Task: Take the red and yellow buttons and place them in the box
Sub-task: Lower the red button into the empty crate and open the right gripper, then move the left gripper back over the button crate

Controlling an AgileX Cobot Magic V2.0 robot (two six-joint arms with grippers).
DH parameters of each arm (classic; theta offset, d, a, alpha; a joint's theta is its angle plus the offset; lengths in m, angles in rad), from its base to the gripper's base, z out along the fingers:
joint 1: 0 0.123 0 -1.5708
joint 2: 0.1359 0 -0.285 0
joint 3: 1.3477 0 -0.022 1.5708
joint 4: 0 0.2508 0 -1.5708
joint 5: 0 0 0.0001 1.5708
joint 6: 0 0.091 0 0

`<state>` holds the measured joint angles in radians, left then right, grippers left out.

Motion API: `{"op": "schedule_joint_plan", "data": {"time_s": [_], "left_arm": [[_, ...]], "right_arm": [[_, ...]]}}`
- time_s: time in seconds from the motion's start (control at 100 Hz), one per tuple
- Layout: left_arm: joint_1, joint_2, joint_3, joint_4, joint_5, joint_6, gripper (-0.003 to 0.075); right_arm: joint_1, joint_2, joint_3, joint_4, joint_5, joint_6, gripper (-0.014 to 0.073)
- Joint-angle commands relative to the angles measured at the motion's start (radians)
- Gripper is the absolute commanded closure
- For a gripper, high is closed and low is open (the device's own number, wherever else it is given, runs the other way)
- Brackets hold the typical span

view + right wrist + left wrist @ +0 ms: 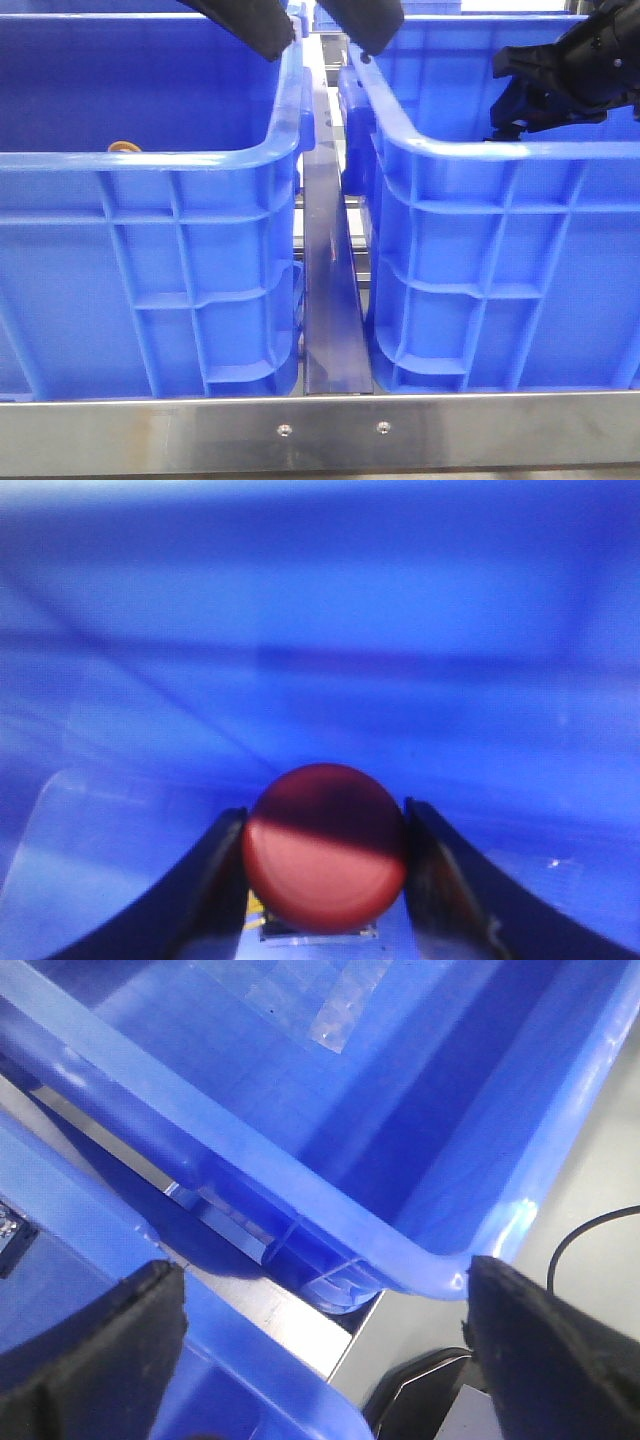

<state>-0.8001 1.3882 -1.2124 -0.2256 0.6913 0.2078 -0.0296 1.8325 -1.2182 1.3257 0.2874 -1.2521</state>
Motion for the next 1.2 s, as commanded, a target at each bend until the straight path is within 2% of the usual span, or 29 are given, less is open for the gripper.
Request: {"op": "schedule_joint_plan", "data": {"time_s": [0.0, 0.08, 0.25, 0.32, 0.77, 1.19], "left_arm": [[-0.007, -0.031, -0.029, -0.022, -0.058, 0.003, 0.0174], [-0.007, -0.031, -0.029, -0.022, -0.058, 0.003, 0.0174], [-0.007, -0.031, -0.029, -0.022, -0.058, 0.003, 0.0174], [-0.007, -0.031, -0.029, -0.022, -0.058, 0.003, 0.0174], [-0.007, -0.031, -0.029, -0.022, -0.058, 0.003, 0.0174], [-0.007, -0.031, -0.029, -0.022, -0.050, 0.002, 0.0174]], "right_arm": [[-0.001, -0.032, -0.025, 0.006, -0.007, -0.011, 0.0384], [-0.001, -0.032, -0.025, 0.006, -0.002, -0.011, 0.0327], [-0.001, -0.032, -0.025, 0.006, 0.012, -0.011, 0.0083], [-0.001, -0.036, -0.025, 0.006, 0.016, -0.011, 0.0041], [-0.001, -0.183, -0.006, -0.004, 0.046, -0.011, 0.0048], [-0.001, -0.524, 0.235, -0.039, 0.055, -0.011, 0.0048]]}}
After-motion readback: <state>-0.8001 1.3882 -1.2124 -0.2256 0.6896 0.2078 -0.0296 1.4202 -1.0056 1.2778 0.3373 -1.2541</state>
